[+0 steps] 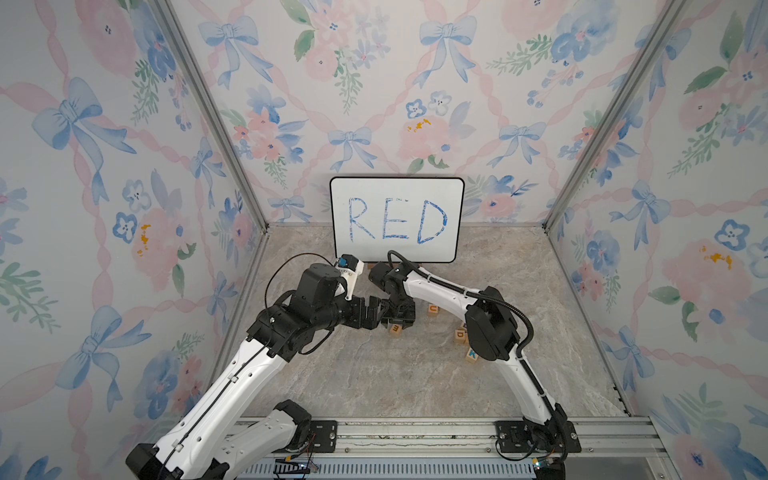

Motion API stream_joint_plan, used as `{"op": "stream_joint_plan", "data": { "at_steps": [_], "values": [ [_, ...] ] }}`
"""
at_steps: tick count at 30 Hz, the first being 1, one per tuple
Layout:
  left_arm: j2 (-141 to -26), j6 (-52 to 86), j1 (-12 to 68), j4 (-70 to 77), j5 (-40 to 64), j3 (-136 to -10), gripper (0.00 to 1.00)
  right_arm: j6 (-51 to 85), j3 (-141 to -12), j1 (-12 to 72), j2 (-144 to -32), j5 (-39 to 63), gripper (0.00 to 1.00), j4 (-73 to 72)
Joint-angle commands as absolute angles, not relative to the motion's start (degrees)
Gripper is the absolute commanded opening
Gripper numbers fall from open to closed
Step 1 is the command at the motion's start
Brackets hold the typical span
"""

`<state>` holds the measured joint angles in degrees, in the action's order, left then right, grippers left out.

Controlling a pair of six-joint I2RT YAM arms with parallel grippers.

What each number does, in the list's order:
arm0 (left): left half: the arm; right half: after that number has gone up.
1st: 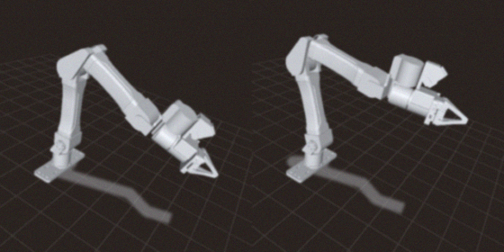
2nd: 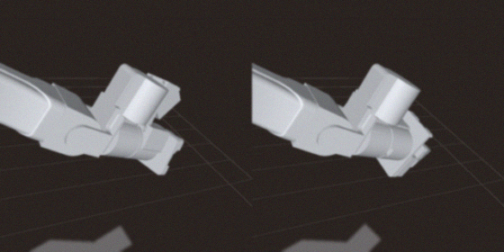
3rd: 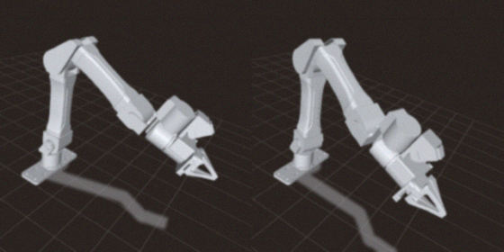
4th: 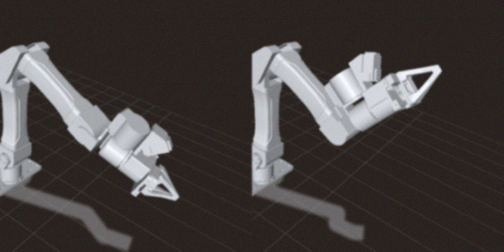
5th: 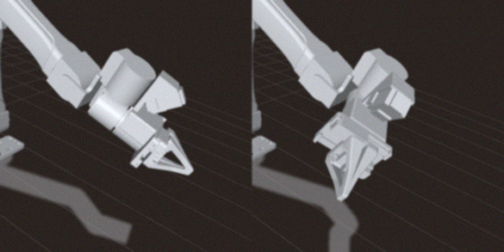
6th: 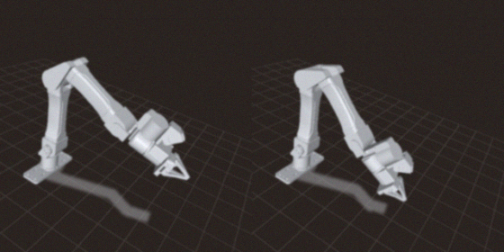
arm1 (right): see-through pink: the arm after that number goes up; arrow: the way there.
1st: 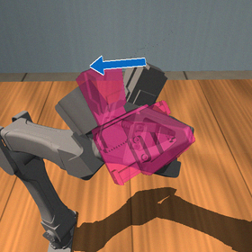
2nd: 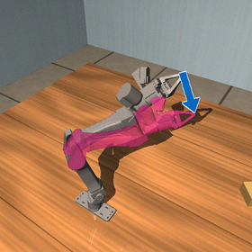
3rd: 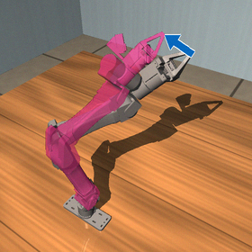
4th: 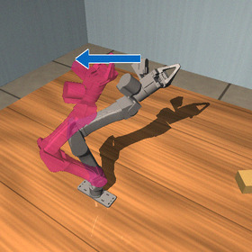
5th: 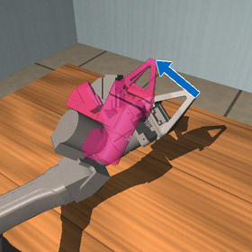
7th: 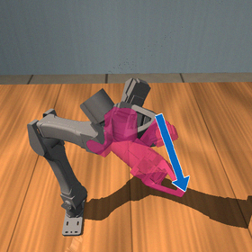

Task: Assemble the uppercase word "red" with letter blocks
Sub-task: Pick up the letter block from the center of the board.

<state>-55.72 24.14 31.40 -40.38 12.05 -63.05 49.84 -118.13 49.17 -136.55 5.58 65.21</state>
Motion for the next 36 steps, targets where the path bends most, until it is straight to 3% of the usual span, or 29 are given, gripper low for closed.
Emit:
{"op": "stream_joint_plan", "data": {
  "at_steps": [1,9,11,13,16,23,31,36],
  "values": [
    [-56.28,22.63,30.94,-40.09,13.14,-62.39,0.98,50.32,-118.57,49.75,-137.21,4.86,0.49,67.17],
    [-55.8,22.06,30.42,-40.19,13.85,-61.9,0.98,50.38,-119.18,49.61,-137.62,4.49,0.4,67.67],
    [-55.68,21.97,30.35,-40.17,14.01,-61.79,0.98,49.73,-119.64,49.57,-137.72,4.51,0.45,68.12],
    [-55.71,21.81,30.26,-40.17,14.12,-61.74,0.98,48.75,-121.01,49.83,-138.28,3.6,0.57,69.85],
    [-55.79,21.46,30.23,-40.17,14.37,-61.8,0.98,49.47,-121.18,49.84,-138.15,3.71,0.59,71.45],
    [-55.89,21.09,29.92,-40.17,14.75,-61.72,0.98,54.75,-116.32,49.5,-135.97,6.47,0.5,66.87],
    [-55.14,20.74,29.77,-40.17,15.19,-61.26,0.98,56.76,-115.67,49.31,-135.34,7.0,0.47,65.56],
    [-54.97,20.48,29.71,-40.18,15.23,-61.09,0.98,55.97,-116.26,49.58,-135.52,6.35,0.32,66.04]
  ]
}}
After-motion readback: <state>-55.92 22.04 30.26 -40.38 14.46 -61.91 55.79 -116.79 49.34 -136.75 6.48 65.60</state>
